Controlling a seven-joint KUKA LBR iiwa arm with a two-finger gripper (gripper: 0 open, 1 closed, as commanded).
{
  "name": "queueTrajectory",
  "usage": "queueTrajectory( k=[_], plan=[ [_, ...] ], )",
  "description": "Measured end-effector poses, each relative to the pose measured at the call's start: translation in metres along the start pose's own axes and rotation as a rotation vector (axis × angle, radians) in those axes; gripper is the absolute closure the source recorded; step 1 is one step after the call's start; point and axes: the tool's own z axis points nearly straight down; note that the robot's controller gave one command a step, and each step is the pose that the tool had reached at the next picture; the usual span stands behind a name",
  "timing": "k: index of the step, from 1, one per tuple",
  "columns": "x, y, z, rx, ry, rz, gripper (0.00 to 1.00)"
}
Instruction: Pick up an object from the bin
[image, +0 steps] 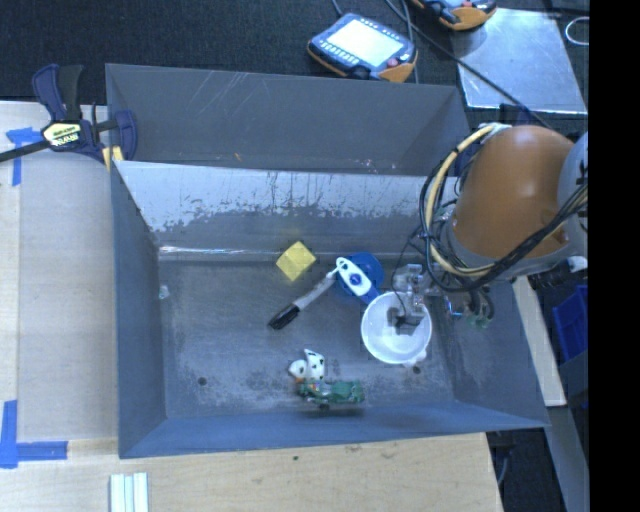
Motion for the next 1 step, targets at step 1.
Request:
queueTrajectory(
  k=[1],
  plan=[
    [-0.0121, 0.0065, 0.0616, 0.000, 0.001, -0.289, 1.00]
  ],
)
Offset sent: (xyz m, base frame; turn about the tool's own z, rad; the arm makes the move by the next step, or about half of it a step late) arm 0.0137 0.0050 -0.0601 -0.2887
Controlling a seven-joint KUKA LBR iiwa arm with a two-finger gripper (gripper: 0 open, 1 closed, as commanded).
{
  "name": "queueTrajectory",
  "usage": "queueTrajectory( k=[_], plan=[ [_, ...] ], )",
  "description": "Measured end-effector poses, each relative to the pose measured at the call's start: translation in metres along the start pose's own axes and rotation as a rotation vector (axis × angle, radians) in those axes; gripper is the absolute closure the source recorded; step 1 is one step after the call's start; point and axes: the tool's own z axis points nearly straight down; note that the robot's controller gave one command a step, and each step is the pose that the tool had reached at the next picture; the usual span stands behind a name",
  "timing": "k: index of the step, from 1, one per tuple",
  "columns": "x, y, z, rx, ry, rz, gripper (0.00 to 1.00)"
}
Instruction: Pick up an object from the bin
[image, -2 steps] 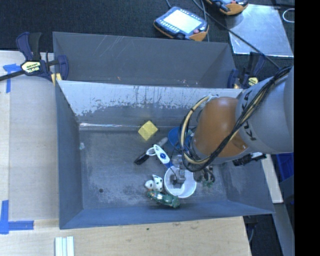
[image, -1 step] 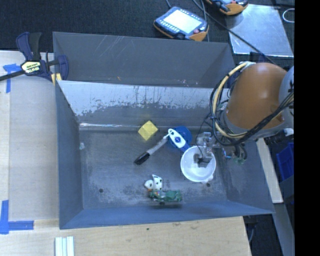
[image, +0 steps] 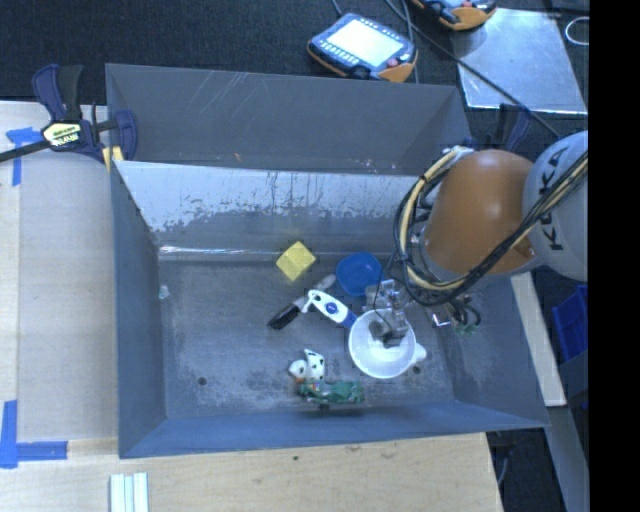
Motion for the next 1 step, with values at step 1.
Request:
queueTrajectory(
  k=[1],
  plan=[
    [-0.0327, 0.0109, -0.1058, 0.002, -0.014, 0.023, 1.00]
  ],
)
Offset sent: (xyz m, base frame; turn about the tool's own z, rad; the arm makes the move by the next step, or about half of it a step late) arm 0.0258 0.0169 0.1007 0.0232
